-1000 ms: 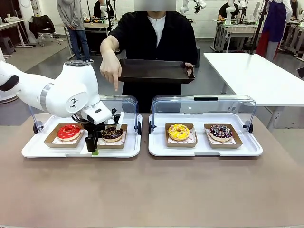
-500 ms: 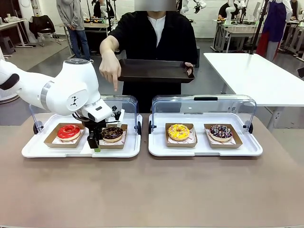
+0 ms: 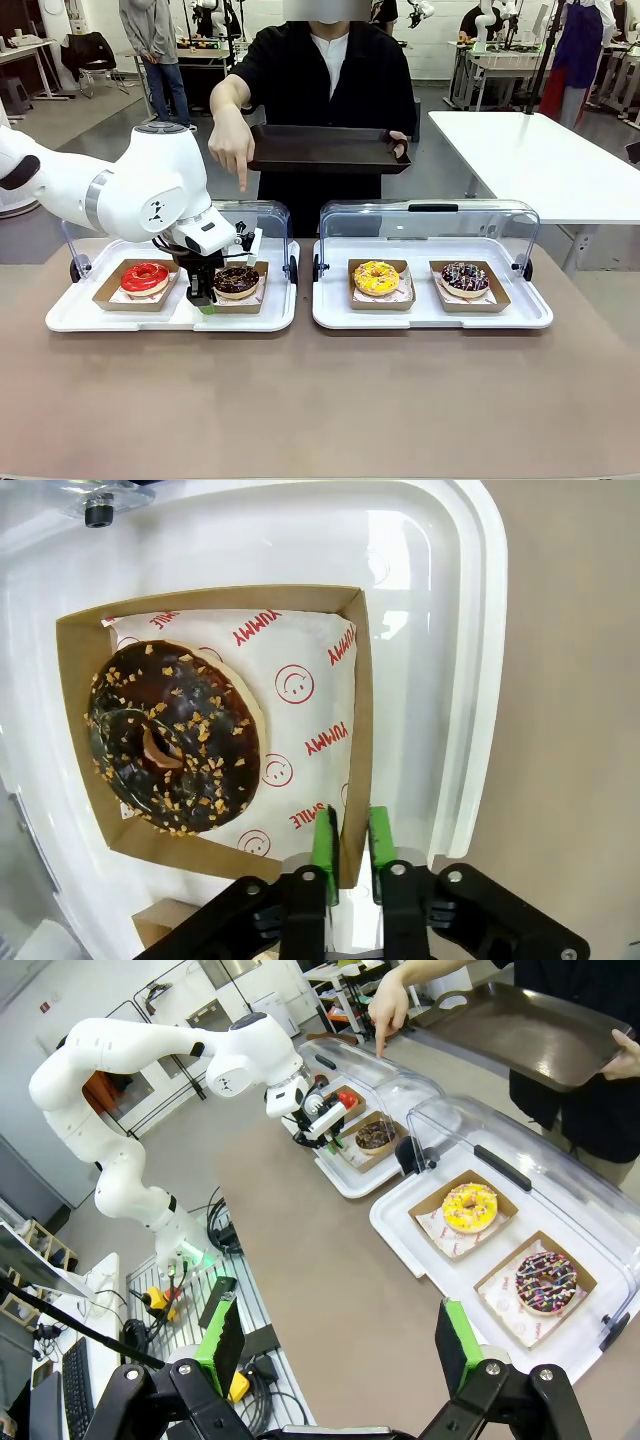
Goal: Provide the desired donut to the person.
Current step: Pick up and lift the Paper togo box containing the Donut pointed at by the person.
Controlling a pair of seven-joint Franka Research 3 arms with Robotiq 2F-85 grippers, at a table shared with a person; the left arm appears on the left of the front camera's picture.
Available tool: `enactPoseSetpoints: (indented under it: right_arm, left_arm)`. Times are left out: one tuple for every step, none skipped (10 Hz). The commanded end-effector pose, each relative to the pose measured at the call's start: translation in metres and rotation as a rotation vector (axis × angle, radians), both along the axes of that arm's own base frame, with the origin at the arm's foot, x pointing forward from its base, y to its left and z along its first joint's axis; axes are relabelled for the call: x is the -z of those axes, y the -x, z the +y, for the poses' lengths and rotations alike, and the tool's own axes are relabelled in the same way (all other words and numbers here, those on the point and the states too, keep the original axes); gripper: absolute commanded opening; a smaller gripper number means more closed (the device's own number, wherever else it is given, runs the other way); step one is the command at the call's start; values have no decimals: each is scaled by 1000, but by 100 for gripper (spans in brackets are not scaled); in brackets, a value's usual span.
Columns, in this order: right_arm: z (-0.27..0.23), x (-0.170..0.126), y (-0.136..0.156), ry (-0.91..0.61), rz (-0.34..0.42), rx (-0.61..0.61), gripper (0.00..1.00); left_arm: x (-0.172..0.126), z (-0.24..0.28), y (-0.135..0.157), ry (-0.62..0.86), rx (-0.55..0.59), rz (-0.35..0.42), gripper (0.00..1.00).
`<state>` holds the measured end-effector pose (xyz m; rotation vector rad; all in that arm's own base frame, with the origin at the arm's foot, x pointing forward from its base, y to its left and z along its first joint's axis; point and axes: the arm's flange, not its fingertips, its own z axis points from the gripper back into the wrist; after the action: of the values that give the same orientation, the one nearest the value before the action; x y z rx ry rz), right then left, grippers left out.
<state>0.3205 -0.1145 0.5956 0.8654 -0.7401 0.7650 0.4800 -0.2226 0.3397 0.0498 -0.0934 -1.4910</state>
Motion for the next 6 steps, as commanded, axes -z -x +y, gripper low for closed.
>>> enactPoseSetpoints:
  right_arm:
    - [0, -1, -3, -24, -19, -11, 100]
    - [0, -1, -3, -24, -19, -11, 100]
    - [0, -1, -3, -24, -19, -11, 100]
    - [0, -1, -3, -24, -19, -11, 100]
    - [0, -1, -3, -24, -19, -11, 100]
    - [0, -1, -3, -24, -19, -11, 100]
  left_arm:
    - [0, 2, 1, 20, -8, 2, 0]
    - [0, 2, 1, 21, -7, 7, 0]
    - [1, 2, 1, 22, -6, 12, 0]
    - [1, 3, 1, 24, -5, 17, 0]
    - [1, 3, 1, 26, -3, 21, 0]
    - [1, 4, 0, 29, -1, 25, 0]
